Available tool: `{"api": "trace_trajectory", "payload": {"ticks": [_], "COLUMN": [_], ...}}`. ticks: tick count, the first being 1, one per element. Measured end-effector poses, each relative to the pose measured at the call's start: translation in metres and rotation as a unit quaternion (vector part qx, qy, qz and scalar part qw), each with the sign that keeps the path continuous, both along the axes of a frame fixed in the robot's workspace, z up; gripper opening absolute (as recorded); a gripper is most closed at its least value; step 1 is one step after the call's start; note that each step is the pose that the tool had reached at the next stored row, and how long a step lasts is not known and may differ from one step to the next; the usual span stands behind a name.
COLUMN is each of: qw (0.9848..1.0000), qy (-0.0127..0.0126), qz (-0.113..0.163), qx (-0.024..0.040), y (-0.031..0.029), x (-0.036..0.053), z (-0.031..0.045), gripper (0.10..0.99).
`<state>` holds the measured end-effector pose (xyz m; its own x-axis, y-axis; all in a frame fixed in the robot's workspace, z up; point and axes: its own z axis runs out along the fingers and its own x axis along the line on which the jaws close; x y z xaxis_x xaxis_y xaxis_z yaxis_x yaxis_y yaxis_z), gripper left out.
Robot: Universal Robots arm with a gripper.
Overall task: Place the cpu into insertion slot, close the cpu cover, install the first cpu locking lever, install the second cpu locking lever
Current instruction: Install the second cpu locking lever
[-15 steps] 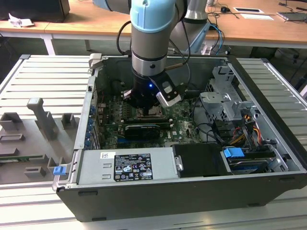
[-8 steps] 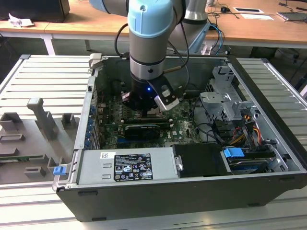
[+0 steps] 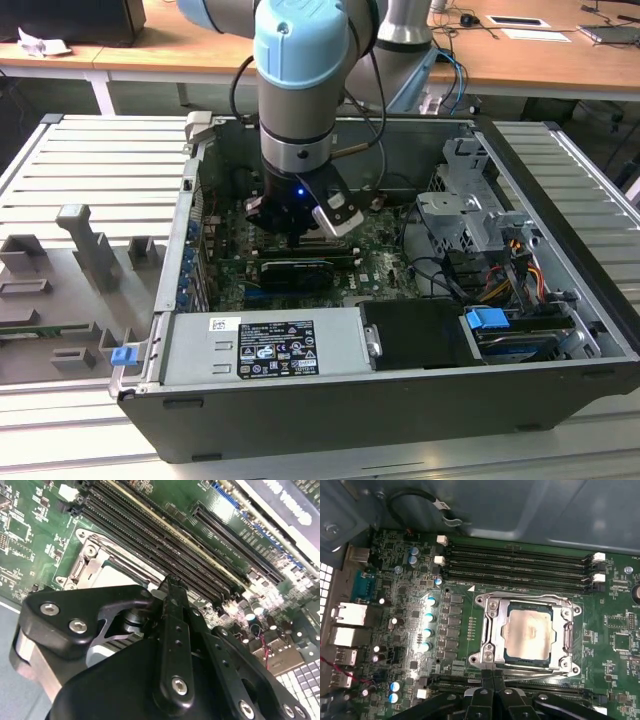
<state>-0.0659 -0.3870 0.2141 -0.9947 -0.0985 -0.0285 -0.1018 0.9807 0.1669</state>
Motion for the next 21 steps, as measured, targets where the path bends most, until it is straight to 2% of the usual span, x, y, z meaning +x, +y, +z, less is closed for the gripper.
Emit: {"api": "trace_trajectory", "payload": {"ticks": [4,5,11,15,19,21], "qw": [1.0000,0.9999,0.9998,0.9993,0.9989,0.9985], "qy": [-0.0001,0.0000,-0.0001,-0.0004,-0.0003,-0.0004], "qz": [0.000,0.000,0.000,0.000,0.000,0.000], "qx": [0.0100,0.0107,0.0208,0.0371,0.0468,0.0549], "y": [-0.0007,-0.0013,-0.0096,-0.0115,-0.0116,-0.0116], "x": [-0.0002,-0.0007,-0.0082,-0.0100,-0.0127,-0.0143], "z": [-0.0028,-0.0033,-0.0065,-0.0119,-0.0148,-0.0154], "gripper": [0.106,0.106,0.106,0.106,0.106,0.106]}}
